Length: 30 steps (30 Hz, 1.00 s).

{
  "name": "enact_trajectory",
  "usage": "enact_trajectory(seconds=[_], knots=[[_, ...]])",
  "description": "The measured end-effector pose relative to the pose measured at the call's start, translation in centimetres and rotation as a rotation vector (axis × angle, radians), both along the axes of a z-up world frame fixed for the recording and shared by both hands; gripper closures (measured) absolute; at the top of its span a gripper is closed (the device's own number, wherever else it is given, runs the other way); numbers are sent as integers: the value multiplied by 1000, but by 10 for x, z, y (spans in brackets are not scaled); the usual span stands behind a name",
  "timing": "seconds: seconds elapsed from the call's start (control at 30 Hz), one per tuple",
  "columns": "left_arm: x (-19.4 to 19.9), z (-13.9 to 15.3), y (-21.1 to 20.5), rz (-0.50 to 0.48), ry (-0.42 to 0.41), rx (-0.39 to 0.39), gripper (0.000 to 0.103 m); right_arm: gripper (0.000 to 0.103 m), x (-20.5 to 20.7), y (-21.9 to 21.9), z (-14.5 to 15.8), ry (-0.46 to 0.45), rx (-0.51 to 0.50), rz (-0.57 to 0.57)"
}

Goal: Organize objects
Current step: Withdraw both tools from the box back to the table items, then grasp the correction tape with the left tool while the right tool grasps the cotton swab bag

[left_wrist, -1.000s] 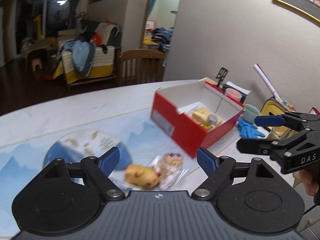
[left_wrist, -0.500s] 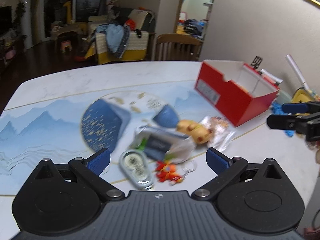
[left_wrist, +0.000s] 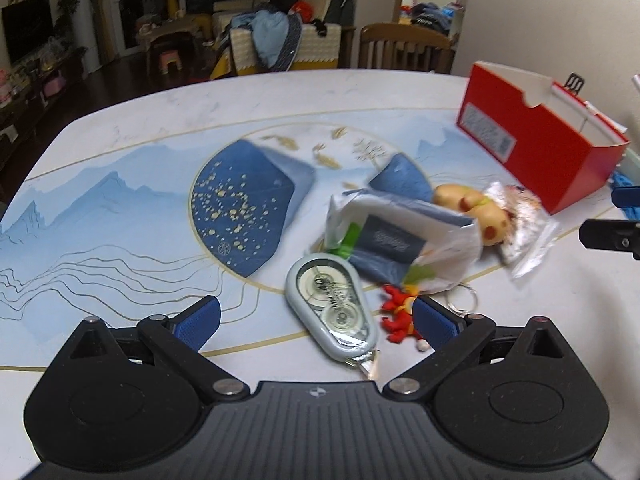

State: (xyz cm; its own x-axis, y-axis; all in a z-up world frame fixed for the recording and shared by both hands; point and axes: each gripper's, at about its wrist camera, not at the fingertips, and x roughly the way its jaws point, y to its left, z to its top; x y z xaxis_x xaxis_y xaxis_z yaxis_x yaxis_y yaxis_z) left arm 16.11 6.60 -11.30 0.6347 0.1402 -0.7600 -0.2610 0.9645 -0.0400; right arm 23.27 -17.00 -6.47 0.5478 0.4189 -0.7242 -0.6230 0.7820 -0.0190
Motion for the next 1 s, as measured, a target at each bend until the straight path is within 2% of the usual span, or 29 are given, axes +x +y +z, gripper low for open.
enact_trajectory(seconds=[0.17,0.47,0.6,0.8,0.9,0.97,1.0], knots=[[12,-12,4,25,37,39,1,2,15,8,-20,14,-52,-2],[20,-24,8,72,64,18,0,11,28,21,-39,33,-86,8],[23,-28,8,82,81,3,1,22,27,30,-44,32,-117,22],[25,-33,4,83,96,26,2,38,23,36,-49,21,-162,33],[24,-31,3,74,83,22,12,43,24,34,-49,23,-163,23],[24,-29,0,61,73,27,28,47,25,33,-48,33,-161,23],[24,-27,-2,53,70,28,32,52,24,33,-48,33,-164,26]])
